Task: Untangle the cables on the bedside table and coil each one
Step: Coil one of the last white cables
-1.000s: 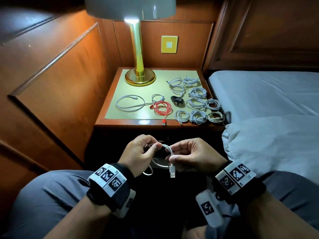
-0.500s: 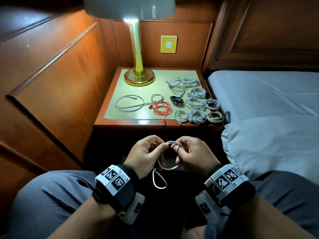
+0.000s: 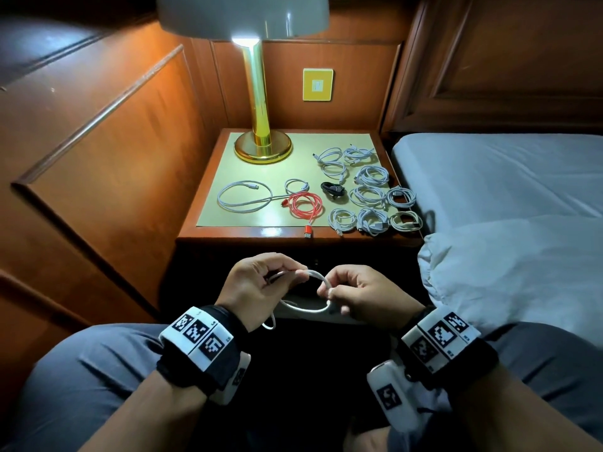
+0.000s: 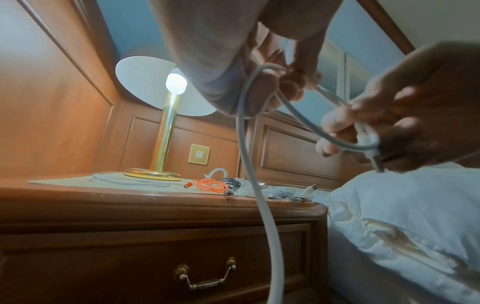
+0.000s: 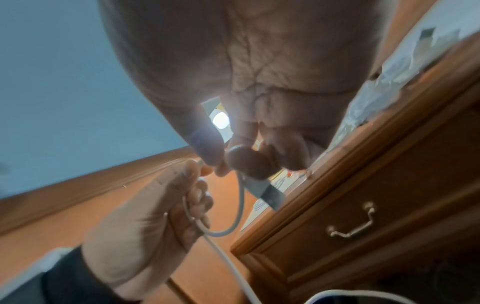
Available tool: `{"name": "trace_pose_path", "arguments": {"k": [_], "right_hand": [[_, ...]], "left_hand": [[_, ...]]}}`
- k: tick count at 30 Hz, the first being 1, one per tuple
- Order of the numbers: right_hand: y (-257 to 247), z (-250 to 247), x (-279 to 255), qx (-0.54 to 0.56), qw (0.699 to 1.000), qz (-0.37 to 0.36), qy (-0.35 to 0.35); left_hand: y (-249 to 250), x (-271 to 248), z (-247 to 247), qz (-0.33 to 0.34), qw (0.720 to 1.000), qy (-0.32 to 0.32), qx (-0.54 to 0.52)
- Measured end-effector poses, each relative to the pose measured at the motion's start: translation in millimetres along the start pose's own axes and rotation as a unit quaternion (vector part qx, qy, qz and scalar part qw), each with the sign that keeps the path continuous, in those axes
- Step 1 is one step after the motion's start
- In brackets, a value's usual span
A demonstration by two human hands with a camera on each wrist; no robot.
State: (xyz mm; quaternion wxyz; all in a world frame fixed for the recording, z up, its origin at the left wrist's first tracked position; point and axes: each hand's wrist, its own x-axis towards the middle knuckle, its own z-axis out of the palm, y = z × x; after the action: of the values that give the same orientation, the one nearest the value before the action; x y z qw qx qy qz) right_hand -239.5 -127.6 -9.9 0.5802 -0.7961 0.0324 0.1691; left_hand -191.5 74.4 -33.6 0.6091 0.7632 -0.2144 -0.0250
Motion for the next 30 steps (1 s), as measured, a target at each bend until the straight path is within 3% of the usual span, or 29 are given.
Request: {"name": "trace_pose_path", "arguments": {"k": [2,5,10,13,17,19,22,25,28,30], "right_hand": [[-2.5,5.1,-3.3,0.094,0.993,0.03,-0.059],[-3.9,3.6,-4.1,0.102,0.992,0.023,-0.072],[-7.0,-11.1,-2.1,0.237,0.971,-0.001,-0.032],[-7.8,-25.3,-3.4,0.326,0.945,-0.01,0.028],[-3.2,-31.3,-3.2,0.337,0.938,-0.019,0.08],[-2.0,-26.9,-1.8,0.342,0.934,-0.036,0.095],[-0.6,-22.9,-0.5,0.302,0.941,-0.089,0.121],[0.3,-21.2,-1.3,0.165,0.966,-0.127,0.15],[4.4,-15.4,-2.7,0.015,0.971,-0.155,0.182],[8.7,-11.2,-2.0,-0.029,0.968,-0.169,0.184]], "left_hand": [[-1.1,-1.7,1.3,0.034,0.998,-0.02,0.049],[-0.3,-1.6,1.7,0.058,0.996,-0.03,0.059],[3.1,5.2,-9.7,-0.026,0.999,-0.041,-0.023],[-7.1,13.1,-32.1,-0.034,0.999,0.017,0.022],[-14.3,19.1,-51.3,-0.023,0.979,0.121,0.163],[-15.2,17.7,-48.4,0.013,0.969,0.124,0.212],[-15.6,11.6,-29.2,0.096,0.966,0.046,0.234],[-10.1,4.5,-6.9,0.168,0.961,-0.031,0.218],[-1.5,-1.9,5.7,0.177,0.961,-0.093,0.19],[3.5,-5.3,9.1,0.168,0.96,-0.13,0.181]]}}
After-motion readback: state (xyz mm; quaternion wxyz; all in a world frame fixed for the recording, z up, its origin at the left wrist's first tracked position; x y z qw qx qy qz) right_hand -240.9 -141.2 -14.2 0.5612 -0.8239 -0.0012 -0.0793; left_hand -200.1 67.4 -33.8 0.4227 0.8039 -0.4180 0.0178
